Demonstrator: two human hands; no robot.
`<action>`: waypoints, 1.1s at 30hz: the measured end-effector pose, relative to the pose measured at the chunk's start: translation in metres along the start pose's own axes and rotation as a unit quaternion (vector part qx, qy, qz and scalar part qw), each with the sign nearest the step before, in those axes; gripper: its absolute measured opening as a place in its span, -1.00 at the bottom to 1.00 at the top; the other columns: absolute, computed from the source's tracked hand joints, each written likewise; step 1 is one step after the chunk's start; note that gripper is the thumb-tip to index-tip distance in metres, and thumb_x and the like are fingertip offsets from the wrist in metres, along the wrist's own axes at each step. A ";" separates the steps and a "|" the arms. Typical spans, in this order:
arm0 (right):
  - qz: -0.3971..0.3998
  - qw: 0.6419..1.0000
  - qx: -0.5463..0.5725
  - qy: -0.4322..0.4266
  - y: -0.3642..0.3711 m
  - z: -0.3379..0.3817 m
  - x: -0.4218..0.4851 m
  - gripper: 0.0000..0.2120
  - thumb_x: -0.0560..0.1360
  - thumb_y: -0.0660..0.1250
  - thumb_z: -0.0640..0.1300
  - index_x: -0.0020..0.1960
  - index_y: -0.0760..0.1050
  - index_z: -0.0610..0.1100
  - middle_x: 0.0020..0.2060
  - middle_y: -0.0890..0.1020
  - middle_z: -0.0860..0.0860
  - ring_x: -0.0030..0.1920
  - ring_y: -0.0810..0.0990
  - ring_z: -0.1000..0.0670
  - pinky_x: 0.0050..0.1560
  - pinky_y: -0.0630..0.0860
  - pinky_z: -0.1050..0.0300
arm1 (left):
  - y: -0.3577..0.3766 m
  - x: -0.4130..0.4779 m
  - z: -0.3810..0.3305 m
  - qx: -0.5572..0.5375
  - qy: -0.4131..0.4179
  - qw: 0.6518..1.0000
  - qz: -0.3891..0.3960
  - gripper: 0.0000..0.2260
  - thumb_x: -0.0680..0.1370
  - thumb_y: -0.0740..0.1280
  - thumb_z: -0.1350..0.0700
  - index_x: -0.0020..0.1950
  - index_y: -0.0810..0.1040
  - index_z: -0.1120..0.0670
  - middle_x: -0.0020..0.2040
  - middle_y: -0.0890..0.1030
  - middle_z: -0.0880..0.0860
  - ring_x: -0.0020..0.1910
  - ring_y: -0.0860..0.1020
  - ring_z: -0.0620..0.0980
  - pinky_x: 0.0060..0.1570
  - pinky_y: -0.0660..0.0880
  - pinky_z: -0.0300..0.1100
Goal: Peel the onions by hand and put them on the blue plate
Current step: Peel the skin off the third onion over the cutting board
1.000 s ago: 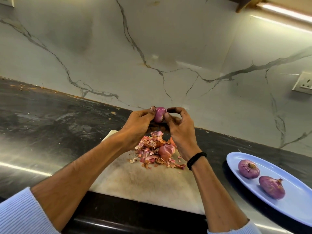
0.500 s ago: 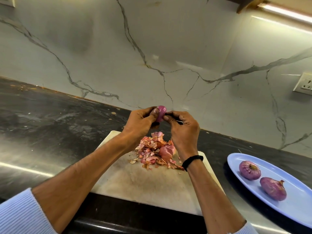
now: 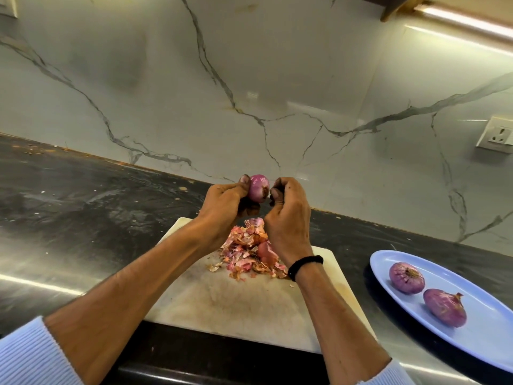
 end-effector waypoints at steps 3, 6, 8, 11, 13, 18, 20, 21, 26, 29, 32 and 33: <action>-0.024 0.998 0.026 0.045 -0.007 -0.008 0.003 -0.81 0.57 0.23 -0.40 0.04 0.42 -0.13 -0.09 0.55 -0.04 -0.10 0.54 0.06 -0.09 0.45 0.39 | -0.001 0.000 -0.002 -0.062 -0.036 0.997 -0.014 -0.79 0.67 0.23 0.10 0.00 0.58 0.19 -0.03 0.67 0.18 -0.10 0.64 0.03 -0.11 0.66 -0.17; -0.019 0.998 0.013 0.066 -0.009 -0.014 0.005 -0.71 0.53 0.27 -0.46 0.16 0.50 -0.18 0.07 0.60 -0.07 0.10 0.59 0.01 0.12 0.58 0.14 | -0.002 0.000 -0.001 -0.069 -0.051 0.996 -0.022 -0.82 0.68 0.21 0.13 0.06 0.56 0.19 -0.01 0.66 0.17 -0.10 0.64 0.02 -0.13 0.65 -0.20; 0.007 0.998 -0.004 0.067 -0.007 -0.014 0.005 -0.63 0.50 0.32 -0.46 0.23 0.52 -0.17 0.15 0.57 -0.08 0.17 0.55 0.01 0.21 0.57 0.05 | -0.003 0.001 0.001 -0.060 -0.058 0.996 -0.024 -0.80 0.68 0.19 0.17 0.18 0.55 0.24 0.03 0.66 0.21 -0.07 0.63 0.04 -0.09 0.64 -0.17; 0.055 0.997 0.019 0.051 -0.003 -0.010 0.005 -0.54 0.47 0.42 -0.38 0.34 0.48 -0.15 0.23 0.50 -0.08 0.24 0.49 0.00 0.25 0.55 0.01 | -0.005 0.002 0.000 -0.056 -0.056 0.996 -0.030 -0.80 0.69 0.20 0.15 0.14 0.56 0.22 0.03 0.66 0.21 -0.09 0.62 0.02 -0.15 0.61 -0.19; 0.094 0.994 0.027 0.040 0.002 -0.007 0.005 -0.41 0.44 0.48 -0.31 0.42 0.41 -0.16 0.28 0.46 -0.09 0.29 0.44 -0.01 0.34 0.45 0.07 | -0.007 0.003 0.000 -0.043 -0.058 0.997 -0.036 -0.78 0.69 0.21 0.07 0.07 0.57 0.18 0.02 0.66 0.21 -0.13 0.61 0.00 -0.20 0.58 -0.21; 0.165 0.986 0.000 0.016 0.014 -0.010 0.001 -0.34 0.45 0.53 -0.11 0.48 0.36 -0.09 0.35 0.44 -0.06 0.29 0.29 0.10 0.18 0.11 0.60 | -0.012 0.007 0.002 0.033 -0.048 0.998 -0.035 -0.61 0.65 0.24 -0.09 0.13 0.61 0.22 -0.04 0.67 0.20 -0.25 0.57 -0.03 -0.25 0.52 -0.22; 0.165 0.986 0.003 0.031 0.014 -0.011 0.000 -0.38 0.43 0.54 -0.09 0.43 0.41 -0.09 0.31 0.50 -0.05 0.28 0.34 0.07 0.16 0.13 0.55 | -0.016 0.010 0.004 0.071 -0.036 0.996 -0.028 -0.57 0.63 0.24 -0.14 0.12 0.62 0.22 -0.06 0.68 0.19 -0.21 0.57 0.00 -0.13 0.52 -0.15; 0.158 0.986 0.004 0.042 0.011 -0.011 -0.001 -0.40 0.42 0.55 -0.10 0.41 0.43 -0.10 0.29 0.52 -0.05 0.29 0.38 0.03 0.19 0.15 0.47 | -0.015 0.010 0.005 0.102 -0.029 0.994 -0.022 -0.56 0.62 0.24 -0.15 0.10 0.63 0.22 -0.09 0.67 0.18 -0.21 0.56 0.01 -0.12 0.52 -0.15; 0.089 0.992 0.003 0.092 -0.001 -0.018 -0.001 -0.44 0.40 0.56 -0.20 0.34 0.46 -0.19 0.21 0.55 -0.12 0.23 0.49 -0.08 0.22 0.31 0.34 | -0.017 0.011 0.004 0.248 0.068 0.966 -0.013 -0.52 0.62 0.16 -0.23 0.01 0.68 0.12 -0.16 0.70 0.13 -0.21 0.59 0.08 -0.17 0.53 -0.09; 0.013 0.989 0.007 0.149 -0.027 -0.029 -0.002 -0.43 0.39 0.57 -0.19 0.34 0.45 -0.21 0.18 0.52 -0.13 0.09 0.44 0.04 0.02 0.19 0.62 | -0.016 0.008 0.004 0.335 0.123 0.934 -0.015 -0.45 0.56 0.13 -0.39 -0.09 0.72 -0.01 -0.20 0.71 0.09 -0.19 0.63 0.13 -0.04 0.60 0.09; -0.053 0.976 -0.003 0.210 -0.059 -0.043 -0.012 -0.44 0.38 0.58 -0.18 0.31 0.46 -0.21 0.17 0.54 -0.15 0.09 0.48 -0.02 0.00 0.24 0.51 | -0.005 -0.005 0.000 0.404 0.174 0.898 -0.018 -0.46 0.64 0.13 -0.26 -0.03 0.71 0.12 -0.41 0.56 0.13 -0.41 0.47 0.07 -0.34 0.43 -0.08; -0.066 0.972 -0.013 0.225 -0.070 -0.049 -0.017 -0.46 0.38 0.58 -0.18 0.29 0.47 -0.21 0.16 0.54 -0.16 0.11 0.51 -0.07 0.02 0.28 0.41 | -0.002 -0.009 -0.002 0.413 0.187 0.891 -0.019 -0.49 0.66 0.14 -0.20 -0.04 0.70 0.16 -0.46 0.49 0.09 -0.45 0.40 0.04 -0.41 0.33 -0.14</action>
Point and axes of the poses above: each hand's wrist, its own x-axis towards the middle knuckle, its own y-axis out of the palm, z = x × y, the point moved 5 cm from there along x, towards the middle knuckle
